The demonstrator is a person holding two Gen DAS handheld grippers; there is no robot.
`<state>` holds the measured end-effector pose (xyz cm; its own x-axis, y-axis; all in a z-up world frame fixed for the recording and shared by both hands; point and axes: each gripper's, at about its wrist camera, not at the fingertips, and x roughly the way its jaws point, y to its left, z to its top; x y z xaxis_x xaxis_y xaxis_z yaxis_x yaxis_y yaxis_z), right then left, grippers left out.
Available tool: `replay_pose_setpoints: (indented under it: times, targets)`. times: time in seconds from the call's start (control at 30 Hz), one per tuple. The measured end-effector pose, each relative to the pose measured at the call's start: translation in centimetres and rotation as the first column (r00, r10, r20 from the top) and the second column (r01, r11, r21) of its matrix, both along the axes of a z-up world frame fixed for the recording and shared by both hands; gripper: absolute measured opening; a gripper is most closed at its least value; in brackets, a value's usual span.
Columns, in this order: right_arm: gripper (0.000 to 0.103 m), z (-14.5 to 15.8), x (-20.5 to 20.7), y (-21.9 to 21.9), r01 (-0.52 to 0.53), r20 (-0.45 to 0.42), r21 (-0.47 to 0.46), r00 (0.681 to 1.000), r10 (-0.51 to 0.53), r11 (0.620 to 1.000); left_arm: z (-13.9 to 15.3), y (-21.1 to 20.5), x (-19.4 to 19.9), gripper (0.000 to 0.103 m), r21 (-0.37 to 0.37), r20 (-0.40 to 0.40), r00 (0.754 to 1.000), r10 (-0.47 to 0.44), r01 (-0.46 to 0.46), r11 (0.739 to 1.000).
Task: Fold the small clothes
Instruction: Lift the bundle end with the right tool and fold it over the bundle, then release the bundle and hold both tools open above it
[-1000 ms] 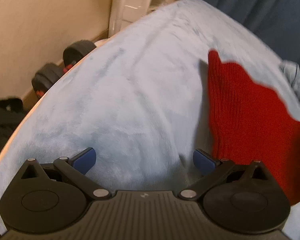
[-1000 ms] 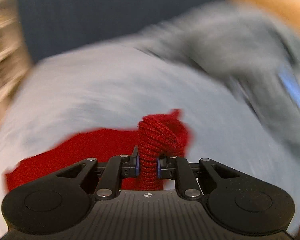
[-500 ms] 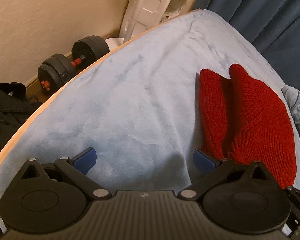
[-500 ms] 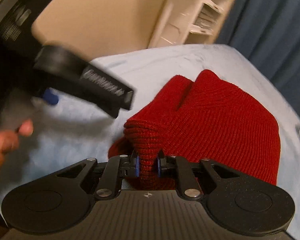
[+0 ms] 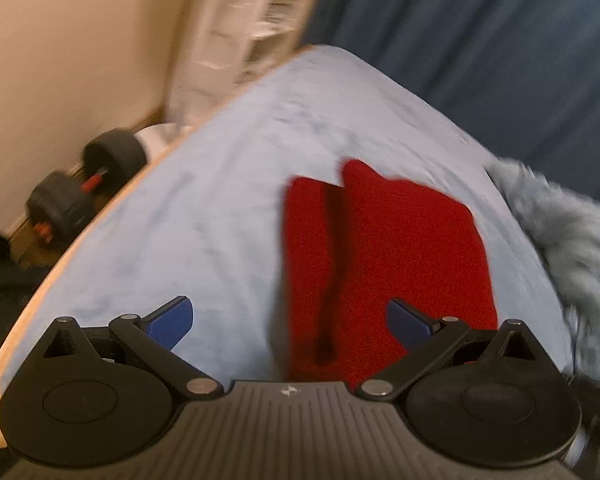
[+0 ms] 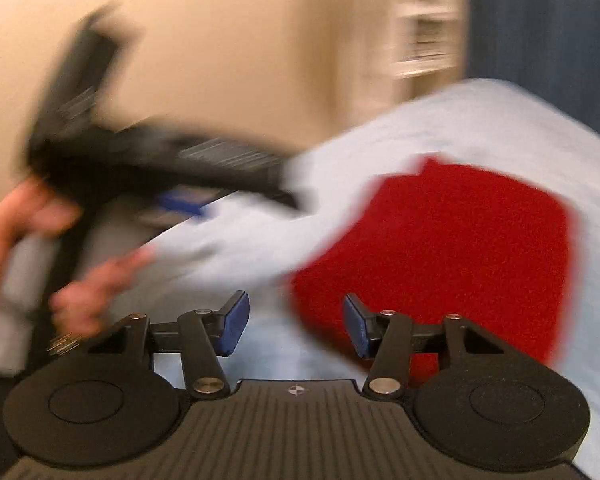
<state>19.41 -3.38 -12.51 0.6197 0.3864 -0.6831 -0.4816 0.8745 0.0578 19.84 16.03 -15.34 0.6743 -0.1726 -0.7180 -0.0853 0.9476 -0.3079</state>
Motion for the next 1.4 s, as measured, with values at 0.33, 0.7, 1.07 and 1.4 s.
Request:
replay_pose_setpoints:
  times: [0.33, 0.7, 1.07, 1.4]
  targets:
    - [0.044, -4.6, -0.8, -3.8, 0.228, -0.139, -0.203, 0.956, -0.259, 0.952, -1.2, -2.6, -2.2, 0.103, 0.235, -0.189, 0.981, 0.050, -0.005, 0.972]
    - [0.084, 7.2, -10.9, -6.7, 0.462, 0.029, -0.024, 0.887, -0.462, 0.886, 7.9, -5.7, -12.1, 0.103, 0.255, -0.109, 0.993, 0.039, -0.010, 0.967]
    - [0.084, 8.4, -17.8, -8.5, 0.504, 0.068, 0.041, 0.860, -0.505, 0.863, 11.6, -9.5, -17.5, 0.103, 0.348, -0.030, 0.999, -0.045, 0.053, 0.936]
    - [0.084, 8.3, -17.5, -9.2, 0.517, 0.048, 0.060, 0.853, -0.520, 0.854, 11.5, -9.2, -17.1, 0.103, 0.357, -0.039, 0.999, -0.037, 0.048, 0.933]
